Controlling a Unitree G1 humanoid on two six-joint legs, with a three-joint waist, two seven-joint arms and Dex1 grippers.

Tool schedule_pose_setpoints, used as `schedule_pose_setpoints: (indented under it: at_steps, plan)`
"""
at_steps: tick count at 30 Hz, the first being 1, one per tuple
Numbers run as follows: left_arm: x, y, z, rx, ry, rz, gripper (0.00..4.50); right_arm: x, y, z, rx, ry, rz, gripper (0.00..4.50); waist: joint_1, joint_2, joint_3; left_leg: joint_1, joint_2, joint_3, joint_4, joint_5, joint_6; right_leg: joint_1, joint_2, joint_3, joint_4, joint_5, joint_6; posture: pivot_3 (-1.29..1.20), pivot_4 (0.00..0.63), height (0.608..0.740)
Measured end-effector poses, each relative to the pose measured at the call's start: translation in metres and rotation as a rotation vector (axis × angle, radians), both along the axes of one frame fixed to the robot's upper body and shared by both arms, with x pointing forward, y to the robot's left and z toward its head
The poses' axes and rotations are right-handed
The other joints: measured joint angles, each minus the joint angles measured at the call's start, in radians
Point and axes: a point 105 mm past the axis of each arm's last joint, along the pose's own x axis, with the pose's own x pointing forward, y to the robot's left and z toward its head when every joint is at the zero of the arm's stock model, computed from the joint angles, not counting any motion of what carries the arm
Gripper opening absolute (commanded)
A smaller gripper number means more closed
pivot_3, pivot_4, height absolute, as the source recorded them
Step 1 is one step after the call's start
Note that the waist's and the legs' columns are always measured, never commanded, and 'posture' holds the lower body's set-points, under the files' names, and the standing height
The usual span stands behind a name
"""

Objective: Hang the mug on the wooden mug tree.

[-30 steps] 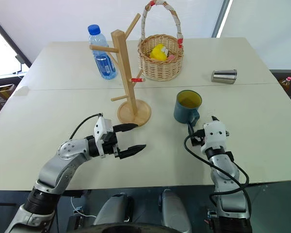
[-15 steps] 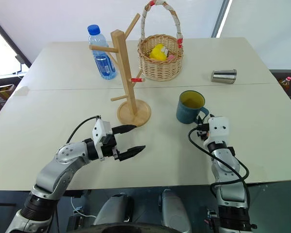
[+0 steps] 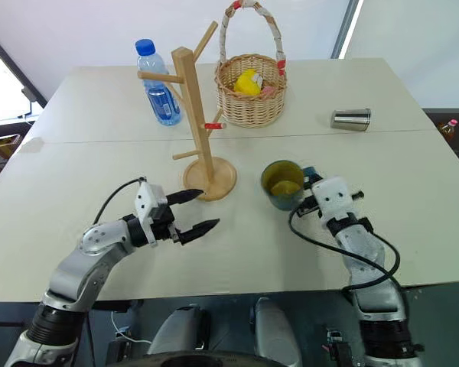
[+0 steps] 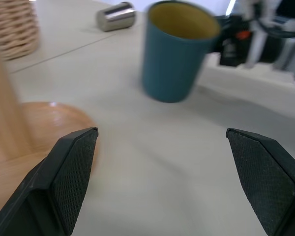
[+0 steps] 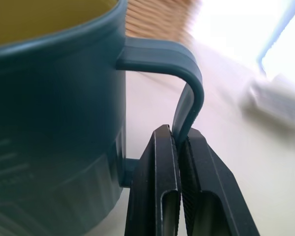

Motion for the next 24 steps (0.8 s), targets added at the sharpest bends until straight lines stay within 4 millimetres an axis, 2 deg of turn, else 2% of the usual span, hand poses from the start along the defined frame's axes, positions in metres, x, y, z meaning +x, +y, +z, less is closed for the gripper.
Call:
schedule_pose_setpoints:
  at_steps: [2,5,8,12,16,24]
  plan:
    - [0.004,0.01,0.0,0.005,-0.005,0.032,4.5,-0.002,0.022,0.015,-0.081,-0.03,0.133,0.03,-0.001,0.0,0.0,0.0,0.0,0.0,0.0,0.0,0.0,0.0,0.0,0.0,0.0,0.0,0.0,0.0,0.15,0.74]
    - [0.009,0.024,0.003,0.011,-0.028,0.073,4.5,-0.001,0.054,0.06,-0.126,-0.138,0.287,0.03,0.004,-0.001,0.001,0.0,0.0,0.0,0.001,0.0,0.0,0.0,0.0,0.0,0.0,0.0,0.0,0.0,0.15,0.74]
    - [0.01,0.031,0.01,0.003,-0.061,0.095,4.5,0.0,0.068,0.087,-0.161,-0.198,0.347,0.03,0.012,-0.002,0.0,-0.001,0.0,-0.002,0.001,0.0,0.0,0.001,-0.002,-0.002,-0.001,0.0,0.0,0.0,0.15,0.74]
    - [0.011,0.042,0.021,-0.057,-0.075,0.135,4.5,0.005,0.08,0.1,-0.199,-0.193,0.401,0.03,0.009,-0.003,0.001,-0.003,-0.001,-0.001,0.001,0.0,0.0,0.0,-0.003,-0.001,-0.002,0.0,0.0,0.0,0.15,0.74]
    - [0.007,0.05,0.04,-0.082,-0.17,0.156,4.5,0.011,0.086,0.118,-0.225,-0.211,0.43,0.03,0.008,-0.003,0.001,-0.002,-0.001,-0.001,0.0,0.0,0.0,-0.001,-0.003,-0.001,-0.002,0.0,0.0,0.0,0.15,0.74]
    - [0.0,0.053,0.044,-0.095,-0.181,0.167,4.5,0.019,0.093,0.116,-0.266,-0.169,0.471,0.03,0.008,-0.003,0.001,-0.003,-0.001,-0.001,0.0,0.0,0.0,-0.001,-0.003,-0.001,-0.002,0.0,0.0,0.0,0.15,0.74]
